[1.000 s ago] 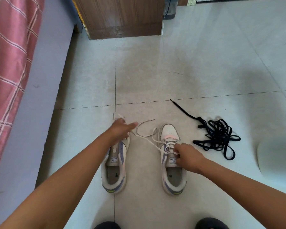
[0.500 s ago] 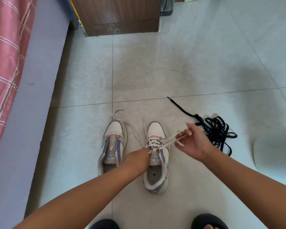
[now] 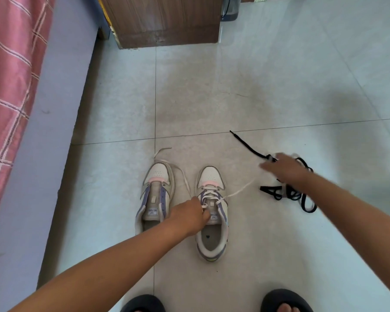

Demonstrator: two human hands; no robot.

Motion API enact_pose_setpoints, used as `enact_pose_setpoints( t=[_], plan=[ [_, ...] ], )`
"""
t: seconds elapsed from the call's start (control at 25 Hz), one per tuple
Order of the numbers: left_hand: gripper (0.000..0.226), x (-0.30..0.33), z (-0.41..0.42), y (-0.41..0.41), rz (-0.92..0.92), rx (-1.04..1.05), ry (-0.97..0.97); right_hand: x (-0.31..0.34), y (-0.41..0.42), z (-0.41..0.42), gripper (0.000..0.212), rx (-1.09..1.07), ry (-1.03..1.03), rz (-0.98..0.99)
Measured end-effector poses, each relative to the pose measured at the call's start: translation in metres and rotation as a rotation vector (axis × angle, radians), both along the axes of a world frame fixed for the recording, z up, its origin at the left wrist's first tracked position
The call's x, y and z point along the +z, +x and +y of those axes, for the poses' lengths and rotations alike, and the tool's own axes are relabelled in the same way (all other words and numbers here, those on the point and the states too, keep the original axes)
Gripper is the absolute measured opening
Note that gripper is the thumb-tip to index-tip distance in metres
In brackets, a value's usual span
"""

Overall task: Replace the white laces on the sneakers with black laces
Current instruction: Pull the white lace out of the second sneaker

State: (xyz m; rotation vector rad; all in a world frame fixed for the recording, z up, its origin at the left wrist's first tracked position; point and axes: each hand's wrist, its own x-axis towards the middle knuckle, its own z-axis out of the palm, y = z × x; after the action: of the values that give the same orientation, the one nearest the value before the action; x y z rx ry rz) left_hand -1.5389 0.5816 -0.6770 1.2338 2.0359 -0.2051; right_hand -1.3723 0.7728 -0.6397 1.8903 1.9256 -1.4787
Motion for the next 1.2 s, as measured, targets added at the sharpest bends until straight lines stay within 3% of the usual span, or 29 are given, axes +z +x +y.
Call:
enact_pose_setpoints(
  t=[0.08,0.2,0.32,0.44,0.64,0.72,0.88,1.04,1.2],
  plan=[
    [0.047,0.001,0.004,-0.002,0.047,-0.019,0.067,-0.007,-0.021,-0.051,0.043,0.4,0.073,-0.145],
    [0.043,0.001,0.012,-0.001,0.1,-0.013,0.163,-0.013,-0.045,-0.112,0.038,0.585,0.055,-0.095],
    [0.033,0.0,0.019,-0.001,0.108,0.023,0.193,-0.022,-0.053,-0.123,0.033,0.605,0.167,-0.139],
    [0.029,0.0,0.024,-0.004,0.107,-0.001,0.159,-0.026,-0.054,-0.125,0.036,0.563,0.129,-0.172],
    [0.018,0.002,0.036,-0.014,-0.045,-0.033,0.178,-0.029,-0.042,-0.127,0.031,0.58,0.145,-0.225],
    [0.019,0.006,0.039,-0.017,0.058,-0.186,0.224,-0.028,-0.039,-0.123,0.023,0.61,0.16,-0.248],
    [0.027,0.009,0.039,-0.024,0.446,-0.611,0.245,-0.025,-0.032,-0.116,0.017,0.675,0.193,-0.301],
    [0.037,0.01,0.052,-0.061,0.486,-0.316,0.132,-0.028,-0.02,-0.108,0.018,0.626,0.174,-0.267],
    [0.019,0.025,0.06,-0.123,0.55,-0.124,0.017,-0.032,-0.005,-0.095,0.02,0.526,0.128,-0.26]
  ],
)
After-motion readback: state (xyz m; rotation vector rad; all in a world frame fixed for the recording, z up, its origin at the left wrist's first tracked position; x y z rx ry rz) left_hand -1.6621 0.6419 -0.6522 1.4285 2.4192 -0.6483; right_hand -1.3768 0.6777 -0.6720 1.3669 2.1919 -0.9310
